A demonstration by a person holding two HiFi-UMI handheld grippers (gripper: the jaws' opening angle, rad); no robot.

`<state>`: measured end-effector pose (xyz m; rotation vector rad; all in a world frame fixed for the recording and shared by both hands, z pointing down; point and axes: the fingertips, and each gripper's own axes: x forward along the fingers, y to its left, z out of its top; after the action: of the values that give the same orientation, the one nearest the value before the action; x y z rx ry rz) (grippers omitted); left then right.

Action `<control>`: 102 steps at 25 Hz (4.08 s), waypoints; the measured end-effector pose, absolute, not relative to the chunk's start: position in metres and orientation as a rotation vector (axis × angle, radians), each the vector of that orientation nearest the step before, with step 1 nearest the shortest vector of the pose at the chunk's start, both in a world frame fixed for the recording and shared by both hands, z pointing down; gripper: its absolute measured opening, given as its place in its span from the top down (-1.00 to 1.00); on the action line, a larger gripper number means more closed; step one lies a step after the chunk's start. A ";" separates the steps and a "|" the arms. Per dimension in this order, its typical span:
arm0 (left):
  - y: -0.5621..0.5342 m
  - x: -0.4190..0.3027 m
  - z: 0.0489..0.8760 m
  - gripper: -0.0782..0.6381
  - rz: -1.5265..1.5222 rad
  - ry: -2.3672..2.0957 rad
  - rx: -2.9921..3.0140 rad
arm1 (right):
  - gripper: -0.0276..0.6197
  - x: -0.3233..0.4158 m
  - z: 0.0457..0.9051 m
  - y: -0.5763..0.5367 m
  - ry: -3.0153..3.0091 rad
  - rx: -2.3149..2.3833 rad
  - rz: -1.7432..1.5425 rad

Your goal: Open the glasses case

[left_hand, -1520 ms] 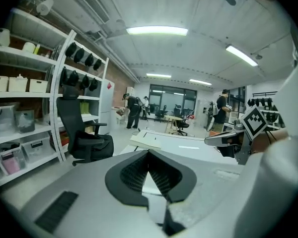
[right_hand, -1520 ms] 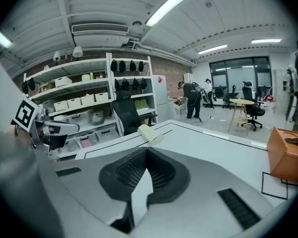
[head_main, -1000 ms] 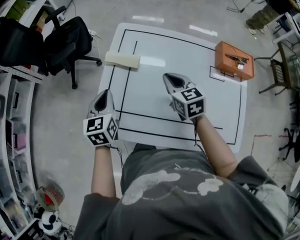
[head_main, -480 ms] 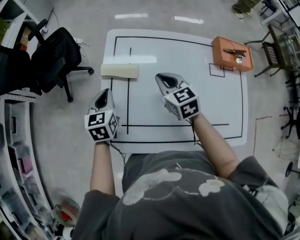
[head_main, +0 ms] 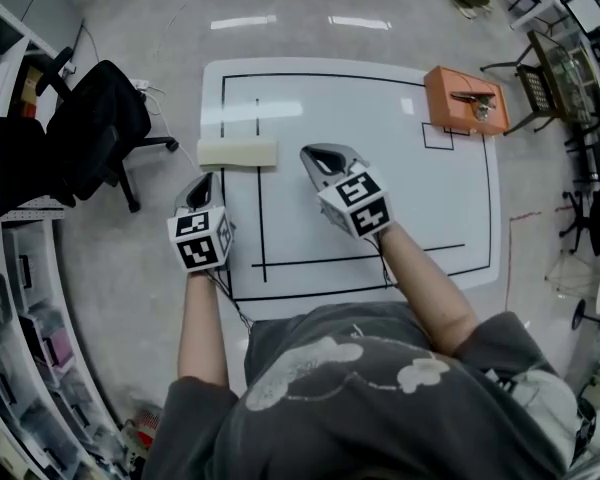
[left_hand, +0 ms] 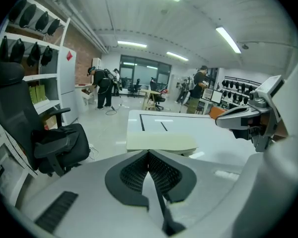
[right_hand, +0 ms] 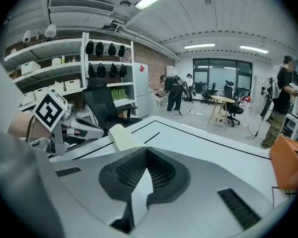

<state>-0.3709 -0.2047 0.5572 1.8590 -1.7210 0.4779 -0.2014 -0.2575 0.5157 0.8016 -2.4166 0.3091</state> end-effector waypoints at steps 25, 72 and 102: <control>-0.224 -0.379 0.583 0.79 0.565 -1.699 1.793 | 0.52 -0.242 0.564 -0.250 -2.288 0.514 0.014; -0.225 -0.380 0.585 0.79 0.567 -1.697 1.807 | 0.71 -0.281 0.539 -0.296 -2.346 0.489 -0.028; -0.190 -0.362 0.556 0.79 0.551 -1.794 1.750 | 0.78 -0.224 0.502 -0.289 -2.350 0.673 -0.135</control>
<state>-0.3625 -0.1901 0.5564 1.7502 -1.7935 0.5507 -0.2236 -0.2892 0.5019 0.6735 -2.3498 -0.1354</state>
